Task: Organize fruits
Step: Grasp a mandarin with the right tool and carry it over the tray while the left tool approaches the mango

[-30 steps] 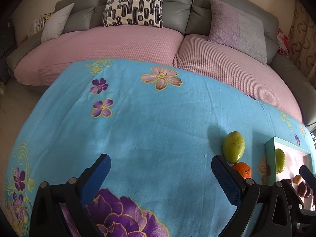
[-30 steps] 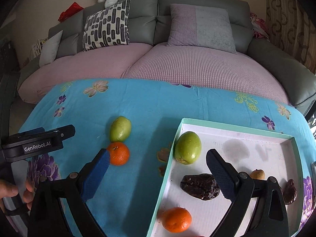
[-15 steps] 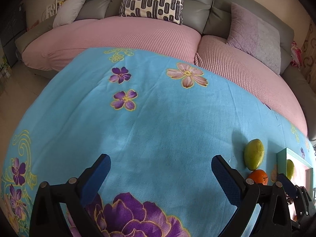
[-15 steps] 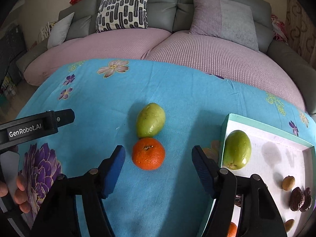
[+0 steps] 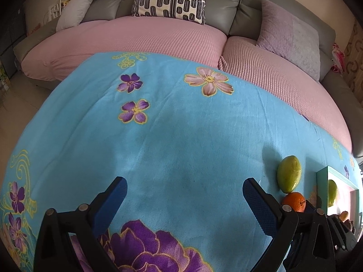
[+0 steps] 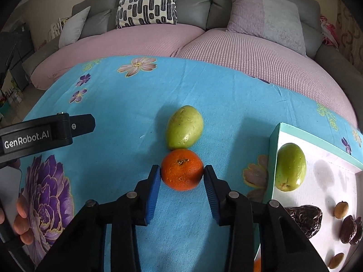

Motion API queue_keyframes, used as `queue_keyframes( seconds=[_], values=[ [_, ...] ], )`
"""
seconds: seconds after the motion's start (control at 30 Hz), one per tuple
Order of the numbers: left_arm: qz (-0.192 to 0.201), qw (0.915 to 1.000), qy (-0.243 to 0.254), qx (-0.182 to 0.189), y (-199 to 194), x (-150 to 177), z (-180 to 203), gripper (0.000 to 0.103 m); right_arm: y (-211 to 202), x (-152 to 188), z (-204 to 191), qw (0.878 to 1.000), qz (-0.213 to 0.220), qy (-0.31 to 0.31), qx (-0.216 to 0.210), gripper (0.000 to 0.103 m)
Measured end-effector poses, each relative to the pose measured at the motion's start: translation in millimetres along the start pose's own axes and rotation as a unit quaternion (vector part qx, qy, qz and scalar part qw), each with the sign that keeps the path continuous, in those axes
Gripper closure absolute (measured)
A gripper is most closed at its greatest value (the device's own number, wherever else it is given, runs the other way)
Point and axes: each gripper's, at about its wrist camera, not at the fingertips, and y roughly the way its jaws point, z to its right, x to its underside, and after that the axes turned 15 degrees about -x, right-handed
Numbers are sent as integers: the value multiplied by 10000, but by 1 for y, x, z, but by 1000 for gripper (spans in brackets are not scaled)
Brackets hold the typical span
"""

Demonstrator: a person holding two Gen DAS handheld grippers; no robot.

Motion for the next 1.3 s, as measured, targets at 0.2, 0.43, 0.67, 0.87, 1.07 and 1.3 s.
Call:
queue_keyframes(
  seconds=[0.2,0.43,0.67,0.87,1.07,1.3],
  values=[
    [4,10000,75,8,0,1,5,0,-11,0,1,9997,119,95,-179,64],
    [83,9999,101,40,-7,0,13,0,-55,5,12,9982,484,353,-67,64],
    [175,9985,324,394,-14,1,42,0,-84,12,33,9956,630,593,348,64],
    [278,9963,617,526,-18,3,70,1,-109,19,68,9895,803,1039,607,64],
    [278,9923,824,877,-18,6,98,11,-120,28,92,9835,852,1398,774,64],
    [143,9880,1079,1093,-8,8,128,29,-120,30,97,9826,852,1473,751,64]
  ],
)
